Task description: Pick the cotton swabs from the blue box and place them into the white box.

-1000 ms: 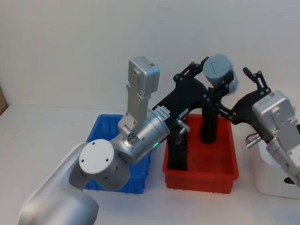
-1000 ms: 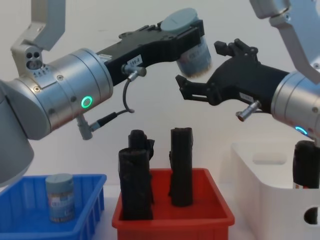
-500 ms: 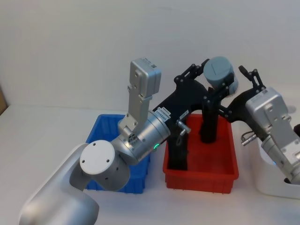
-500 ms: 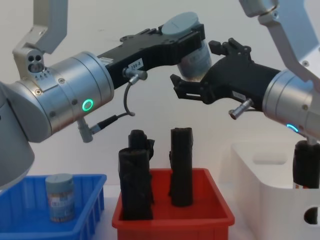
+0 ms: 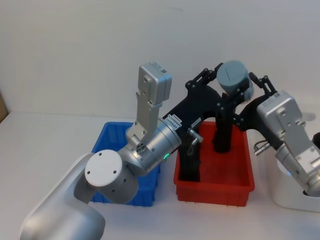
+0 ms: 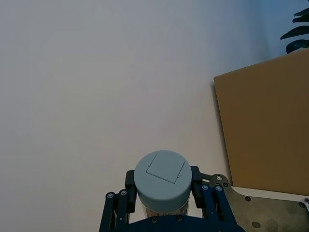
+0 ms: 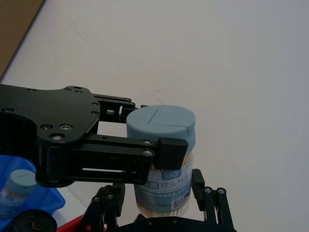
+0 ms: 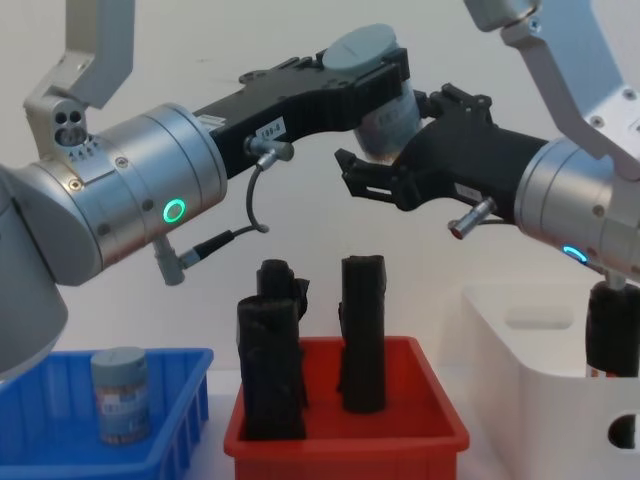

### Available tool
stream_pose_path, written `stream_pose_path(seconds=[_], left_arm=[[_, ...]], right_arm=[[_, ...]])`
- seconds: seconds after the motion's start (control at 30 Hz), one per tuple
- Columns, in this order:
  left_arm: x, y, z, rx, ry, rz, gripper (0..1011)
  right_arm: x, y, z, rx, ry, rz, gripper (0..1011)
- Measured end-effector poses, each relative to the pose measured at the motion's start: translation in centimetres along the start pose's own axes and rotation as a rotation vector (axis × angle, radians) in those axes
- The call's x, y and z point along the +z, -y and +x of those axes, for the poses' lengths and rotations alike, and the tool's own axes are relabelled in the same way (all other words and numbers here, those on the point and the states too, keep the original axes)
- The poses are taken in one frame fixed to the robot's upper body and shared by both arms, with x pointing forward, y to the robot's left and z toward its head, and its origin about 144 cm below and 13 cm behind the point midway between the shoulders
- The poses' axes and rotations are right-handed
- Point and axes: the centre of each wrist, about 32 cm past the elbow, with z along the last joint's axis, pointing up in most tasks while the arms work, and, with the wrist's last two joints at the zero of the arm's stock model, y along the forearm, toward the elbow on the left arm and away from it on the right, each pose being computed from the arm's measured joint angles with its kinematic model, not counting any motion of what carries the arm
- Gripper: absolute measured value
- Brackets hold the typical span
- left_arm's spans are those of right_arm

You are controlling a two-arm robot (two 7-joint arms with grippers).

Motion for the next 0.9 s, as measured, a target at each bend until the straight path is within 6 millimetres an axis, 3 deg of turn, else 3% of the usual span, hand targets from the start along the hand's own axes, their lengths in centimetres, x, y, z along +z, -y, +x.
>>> stream_pose_path(seconds=[0.33,0.77,0.9], left_arm=[[0.02,-0.02,0.03,0.0,0.002,-0.001,669],[0.03,-0.02,0.03,0.0,0.002,-0.002,672],[0.02,0.0,0.0,-0.002,0.002,-0.002,739]], right_arm=[[0.12,-0.07,-0.03,0.003,-0.004,-0.006,639],[0.2,-0.11,-0.02,0.005,-0.005,-0.008,639],[0.24,-0.14,-0.09,0.01,-0.006,-0.007,639]])
